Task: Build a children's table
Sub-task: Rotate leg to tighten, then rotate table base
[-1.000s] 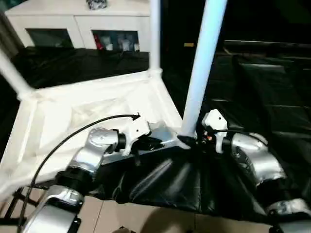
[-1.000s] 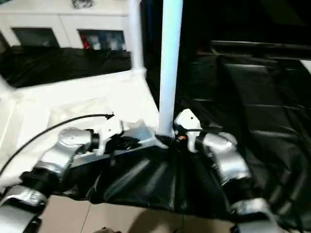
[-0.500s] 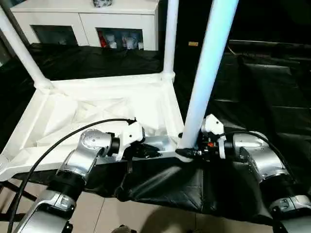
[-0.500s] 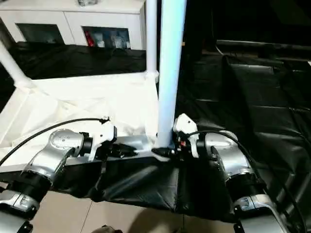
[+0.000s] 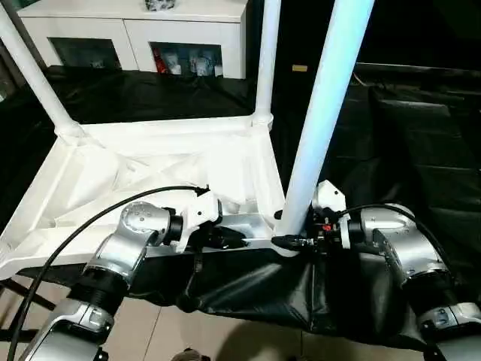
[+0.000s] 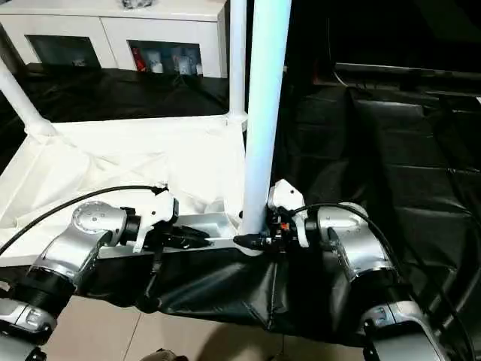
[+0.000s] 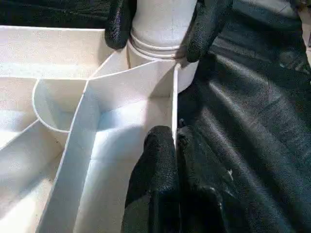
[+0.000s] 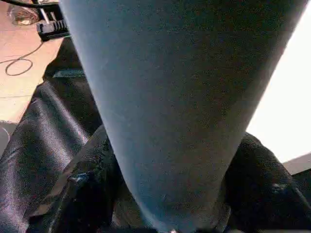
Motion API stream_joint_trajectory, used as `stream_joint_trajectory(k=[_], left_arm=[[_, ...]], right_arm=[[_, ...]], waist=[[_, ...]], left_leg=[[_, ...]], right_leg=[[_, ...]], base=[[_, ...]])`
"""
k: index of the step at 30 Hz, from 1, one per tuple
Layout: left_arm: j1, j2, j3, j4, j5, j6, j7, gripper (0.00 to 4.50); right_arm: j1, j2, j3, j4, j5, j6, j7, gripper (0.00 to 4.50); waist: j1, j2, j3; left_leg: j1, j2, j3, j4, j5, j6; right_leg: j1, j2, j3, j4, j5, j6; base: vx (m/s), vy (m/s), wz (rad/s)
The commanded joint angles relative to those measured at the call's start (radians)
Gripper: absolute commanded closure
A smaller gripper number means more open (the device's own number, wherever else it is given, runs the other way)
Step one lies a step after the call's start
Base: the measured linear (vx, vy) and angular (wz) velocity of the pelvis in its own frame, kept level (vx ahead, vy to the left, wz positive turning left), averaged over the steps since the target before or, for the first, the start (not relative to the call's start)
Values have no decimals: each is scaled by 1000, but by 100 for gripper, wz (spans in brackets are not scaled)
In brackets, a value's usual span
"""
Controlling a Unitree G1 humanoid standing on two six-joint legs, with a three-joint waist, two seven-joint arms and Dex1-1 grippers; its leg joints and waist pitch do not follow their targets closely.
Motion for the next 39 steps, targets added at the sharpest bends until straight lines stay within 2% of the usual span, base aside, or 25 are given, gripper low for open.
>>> stream_joint_trajectory(k=[1, 5, 6, 7, 8, 9, 10, 11, 12, 14, 15, 16, 19, 20, 24, 25, 27, 30, 31, 33, 35, 36, 37, 38, 39], left_arm=[[-7, -10, 31, -19, -34, 7, 43, 450], [-7, -9, 30, -20, -35, 8, 43, 450], [-10, -14, 29, -13, -26, 2, 60, 450], [-40, -66, 28, 31, 16, 9, 180, 450], [-44, -74, 28, 36, 21, 10, 197, 450], [-81, -155, 24, 84, 72, 26, 357, 450], [-93, -187, 23, 95, 86, 37, 416, 450], [-99, -219, 24, 91, 89, 55, 456, 450], [-100, -232, 23, 88, 90, 63, 472, 450], [-100, -258, 21, 83, 95, 77, 504, 450], [-96, -272, 15, 78, 99, 82, 519, 450], [-96, -272, 15, 78, 99, 82, 519, 450], [-94, -284, 8, 82, 113, 77, 532, 450], [-92, -287, 7, 88, 120, 70, 538, 450], [-76, -279, -9, 82, 143, 50, 543, 450], [-72, -273, -12, 77, 142, 48, 537, 450], [-67, -258, -19, 74, 149, 35, 529, 450], [-63, -244, -20, 71, 149, 22, 513, 450], [-60, -237, -18, 68, 148, 18, 505, 450], [-57, -219, -9, 64, 144, 11, 484, 450], [-61, -201, 4, 76, 148, -1, 487, 450], [-61, -194, 7, 79, 146, -2, 481, 450], [-60, -191, 7, 79, 145, -2, 477, 450], [-57, -184, 9, 74, 141, 0, 471, 450], [-57, -184, 9, 73, 140, 0, 470, 450]], right_arm=[[29, 13, 55, 0, -3, 25, 43, 191], [28, 13, 56, 1, -2, 25, 43, 191], [34, 17, 53, -2, -3, 24, 28, 191], [40, 89, 10, 26, -28, 35, -183, 191], [41, 100, 5, 28, -32, 36, -211, 191], [51, 210, -48, 51, -64, 51, -492, 191], [49, 258, -71, 60, -69, 74, -600, 191], [48, 305, -91, 58, -71, 102, -697, 191], [52, 343, -108, 55, -62, 110, -754, 191], [61, 391, -121, 47, -60, 113, -826, 191], [68, 416, -113, 41, -74, 102, -859, 191], [68, 416, -113, 41, -74, 102, -859, 191], [72, 439, -109, 33, -88, 87, -886, 191], [69, 444, -115, 33, -95, 79, -903, 191], [70, 443, -100, 4, -123, 77, -952, 191], [74, 436, -90, -2, -132, 71, -951, 191], [85, 420, -73, -18, -142, 48, -930, 191], [93, 410, -81, -33, -132, 34, -913, 191], [96, 403, -83, -42, -127, 29, -898, 156], [111, 364, -83, -87, -118, 32, -851, 119], [133, 301, -89, -143, -104, 31, -784, 116], [145, 263, -101, -165, -94, 38, -753, 103], [149, 250, -106, -173, -91, 41, -743, 103], [163, 215, -122, -204, -73, 51, -708, 87], [165, 212, -123, -207, -71, 52, -705, 77]], waist=[[1, -18, -68], [1, -19, -70], [2, -16, -70], [2, -4, -70], [-4, -8, -64], [-8, -11, -64], [-14, -9, -56], [-22, -12, -54], [-24, -12, -55], [-35, -9, -51], [-34, -4, -52], [-35, -7, -53], [-34, -6, -55], [-35, -2, -54], [-37, -3, -53], [-38, -9, -53], [-37, -7, -53], [-37, -7, -55], [-36, -6, -55], [-35, -3, -56], [-33, -4, -60], [-33, 0, -59], [-36, -3, -59], [-36, -4, -60], [-36, 1, -59]], left_leg=[[8, 38, -13, -66, -168, 69], [7, 38, -12, -64, -144, 74], [7, 38, -13, -64, -142, 76], [8, 38, -13, -63, -146, 74], [9, 37, -12, -67, -159, 59], [9, 35, -14, -70, -175, 46], [16, 32, -15, -77, -236, 6], [23, 29, -22, -83, -287, -27], [21, 29, -26, -86, -299, -33], [31, 29, -26, -89, -366, -33], [34, 26, -28, -90, -384, -27], [35, 25, -26, -89, -382, -22], [25, 26, -28, -93, -357, -11], [22, 27, -29, -94, -355, -12], [26, 27, -28, -95, -374, -14], [26, 28, -28, -95, -377, -14], [24, 29, -28, -96, -375, -12], [26, 29, -25, -95, -362, -9], [24, 29, -25, -96, -356, -7], [22, 30, -24, -95, -335, -2], [19, 30, -22, -92, -314, 7], [16, 31, -23, -92, -306, 10], [11, 30, -23, -92, -295, 17], [12, 29, -21, -89, -289, 21], [13, 29, -21, -89, -290, 22]], right_leg=[[55, -51, 38, -62, -197, -234], [57, -51, 38, -59, -176, -237], [56, -52, 38, -58, -172, -238], [54, -51, 38, -58, -171, -240], [49, -48, 39, -66, -184, -234], [52, -49, 39, -68, -211, -226], [45, -49, 37, -83, -323, -193], [48, -52, 34, -89, -429, -158], [50, -54, 33, -90, -455, -145], [39, -52, 34, -107, -502, -121], [40, -53, 33, -111, -521, -109], [38, -53, 34, -115, -521, -104], [44, -53, 36, -112, -487, -102], [45, -52, 35, -109, -474, -105], [41, -51, 36, -112, -477, -105], [41, -52, 37, -112, -476, -106], [41, -52, 38, -111, -471, -102], [40, -52, 40, -109, -446, -112], [41, -52, 41, -108, -436, -114], [46, -50, 41, -104, -402, -122], [51, -48, 41, -99, -351, -128], [53, -48, 42, -97, -331, -131], [58, -47, 40, -94, -309, -137], [56, -48, 41, -94, -305, -146], [56, -48, 41, -94, -312, -149]], base=[[0, 0, 0], [0, 0, 0], [0, 0, 0], [0, 0, 0], [0, 0, 0], [0, 0, 0], [0, 0, 0], [0, 0, 0], [0, 0, 0], [0, 0, 0], [0, 0, 0], [0, 0, 0], [0, 0, 0], [0, 0, 0], [0, 0, 0], [0, 0, 0], [0, 0, 0], [0, 0, 0], [0, 0, 0], [0, 0, 0], [0, 0, 0], [0, 0, 0], [0, 0, 0], [0, 0, 0], [0, 0, 0]])
